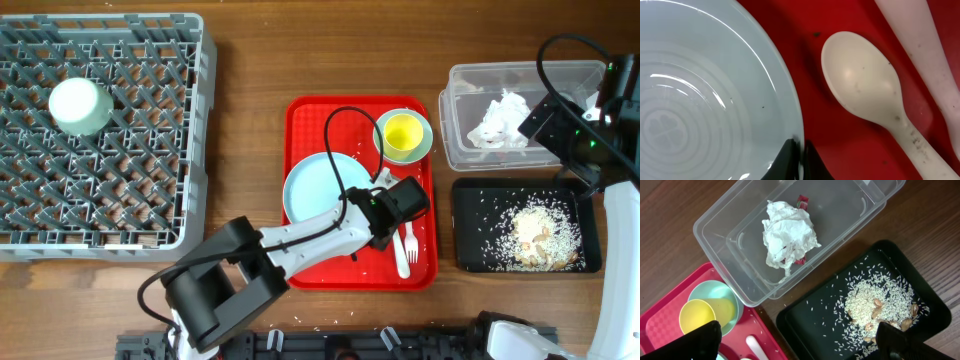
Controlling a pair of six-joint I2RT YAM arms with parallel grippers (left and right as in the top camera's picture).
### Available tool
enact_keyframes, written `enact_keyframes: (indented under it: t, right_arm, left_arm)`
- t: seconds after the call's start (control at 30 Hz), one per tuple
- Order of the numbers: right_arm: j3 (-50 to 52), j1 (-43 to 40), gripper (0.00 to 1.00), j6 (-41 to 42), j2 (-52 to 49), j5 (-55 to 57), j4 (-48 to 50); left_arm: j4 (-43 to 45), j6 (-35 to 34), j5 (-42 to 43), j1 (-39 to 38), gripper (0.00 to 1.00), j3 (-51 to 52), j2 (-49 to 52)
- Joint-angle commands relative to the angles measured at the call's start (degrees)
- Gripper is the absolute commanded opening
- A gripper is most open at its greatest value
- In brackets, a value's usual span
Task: Sort waste into correct bins and load items into the dishwasher rack
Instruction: 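Grasp the light-blue plate rim with the left gripper and lift, then carry the blue plate to the dish rack and stand it in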
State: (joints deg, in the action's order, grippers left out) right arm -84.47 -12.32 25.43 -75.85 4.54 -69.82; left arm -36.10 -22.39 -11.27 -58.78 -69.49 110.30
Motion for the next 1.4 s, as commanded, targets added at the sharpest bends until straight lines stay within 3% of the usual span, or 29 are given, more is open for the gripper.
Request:
enact_keyframes:
  t: [0.0, 0.3, 0.4, 0.67, 0.73, 0.87, 1.03, 1.37]
  right_arm:
    - [-0.63, -0.02, 1.00, 0.22, 0.31, -0.31, 0.11]
    - [-0.63, -0.02, 1.00, 0.24, 0.31, -0.31, 0.11]
    - [-0.63, -0.02, 1.00, 0.20, 0.31, -0.31, 0.11]
    - [-0.63, -0.02, 1.00, 0.22, 0.31, -0.31, 0.11]
    - [-0.63, -0.02, 1.00, 0.22, 0.31, -0.31, 0.11]
    - [-0.63, -0.02, 1.00, 0.22, 0.31, -0.31, 0.11]
    - [-0.63, -0.02, 1.00, 0.22, 0.31, -0.31, 0.11]
    - [-0.63, -0.02, 1.00, 0.22, 0.31, -0.31, 0.11]
  left_arm:
    - [-1.46, -2.12, 0.48, 0.17, 0.04, 0.37, -5.64]
    - [-3.15, -2.12, 1.79, 0.55, 0.04, 0.37, -20.81]
    - [-3.54, -2.08, 5.66, 3.98, 0.04, 0.37, -27.74]
    - [-0.94, 2.71, 16.76, 26.34, 0.04, 0.37, -41.83]
    - [3.89, 5.88, 27.32, 34.88, 0.04, 0.37, -43.36]
    - [14.19, 6.84, 45.68, 49.64, 0.04, 0.39, -41.66]
    - [24.81, 2.10, 58.49, 63.60, 0.04, 0.39, -33.90]
    - [38.62, -0.70, 75.14, 77.11, 0.04, 0.37, -13.70]
